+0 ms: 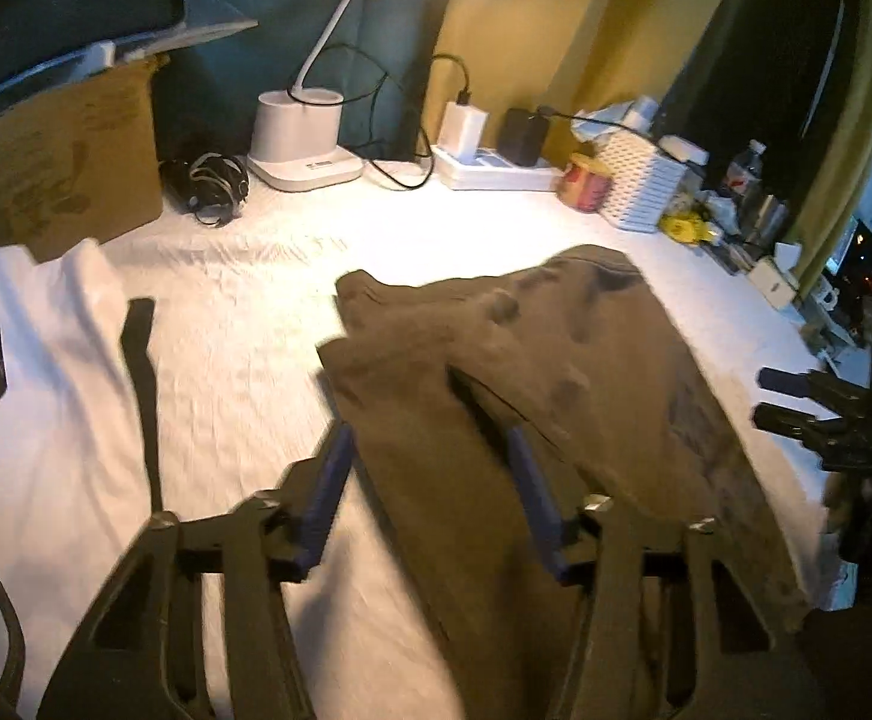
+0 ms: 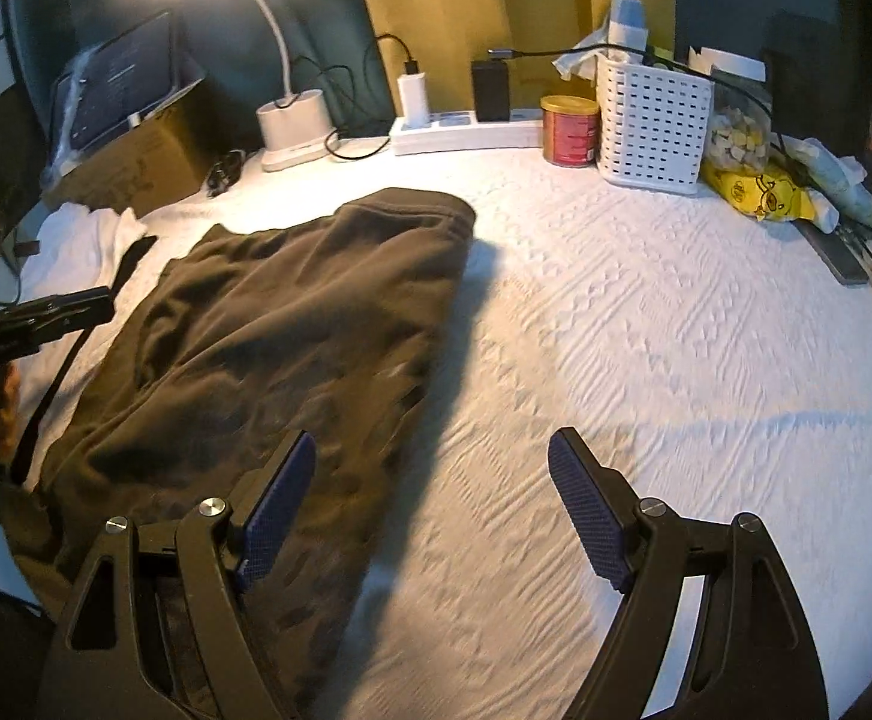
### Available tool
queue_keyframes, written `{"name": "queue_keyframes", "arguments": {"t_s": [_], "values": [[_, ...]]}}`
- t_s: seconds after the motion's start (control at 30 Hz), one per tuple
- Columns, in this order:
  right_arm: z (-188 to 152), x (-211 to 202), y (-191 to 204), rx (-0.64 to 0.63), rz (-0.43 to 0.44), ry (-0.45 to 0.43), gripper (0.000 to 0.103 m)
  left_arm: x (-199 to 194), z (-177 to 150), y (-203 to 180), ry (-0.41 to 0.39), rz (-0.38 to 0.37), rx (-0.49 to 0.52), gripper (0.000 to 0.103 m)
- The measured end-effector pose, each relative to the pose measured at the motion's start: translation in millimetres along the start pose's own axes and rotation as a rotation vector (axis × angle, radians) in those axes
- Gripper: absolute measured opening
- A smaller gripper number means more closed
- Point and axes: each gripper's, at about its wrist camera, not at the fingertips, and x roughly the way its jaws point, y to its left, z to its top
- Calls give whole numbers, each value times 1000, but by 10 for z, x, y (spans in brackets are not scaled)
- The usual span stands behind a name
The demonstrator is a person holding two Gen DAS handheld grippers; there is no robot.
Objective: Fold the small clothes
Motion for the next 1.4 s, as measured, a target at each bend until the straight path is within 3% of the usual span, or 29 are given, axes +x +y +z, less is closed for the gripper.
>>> {"name": "queue_keyframes", "arguments": {"t_s": [0.17, 0.37, 0.4, 0.43, 0.8, 0.9, 1.17, 1.23, 1.3, 1.37, 1.4], "values": [[166, 175, -116, 0, 2, 6, 83, 328, 157, 214, 61, 59, -16, 35], [401, 416, -188, -5, 10, 12, 83, 396, 247, 266, 59, 33, -23, 36], [439, 451, -188, -7, 15, 13, 83, 399, 250, 255, 55, 37, -12, 25], [478, 487, -183, -11, 21, 12, 83, 400, 257, 234, 50, 40, -2, 4], [660, 714, -81, -40, 51, 5, 83, 140, 643, -106, -87, 41, 120, 4], [664, 739, -103, -36, 47, 5, 83, 260, 709, -67, -78, 112, 132, 4], [655, 815, -238, -4, 32, 5, 83, 670, 629, 213, -9, 101, 71, 4], [663, 829, -262, 3, 32, 1, 83, 696, 623, 211, 24, 127, 58, 6], [672, 833, -284, 16, 40, -5, 83, 580, 656, 170, 8, 169, 48, 7], [691, 845, -312, 38, 53, -11, 83, 368, 688, 101, -45, 169, 19, 24], [704, 857, -332, 53, 67, -12, 83, 274, 693, 53, -70, 141, 4, 51]]}}
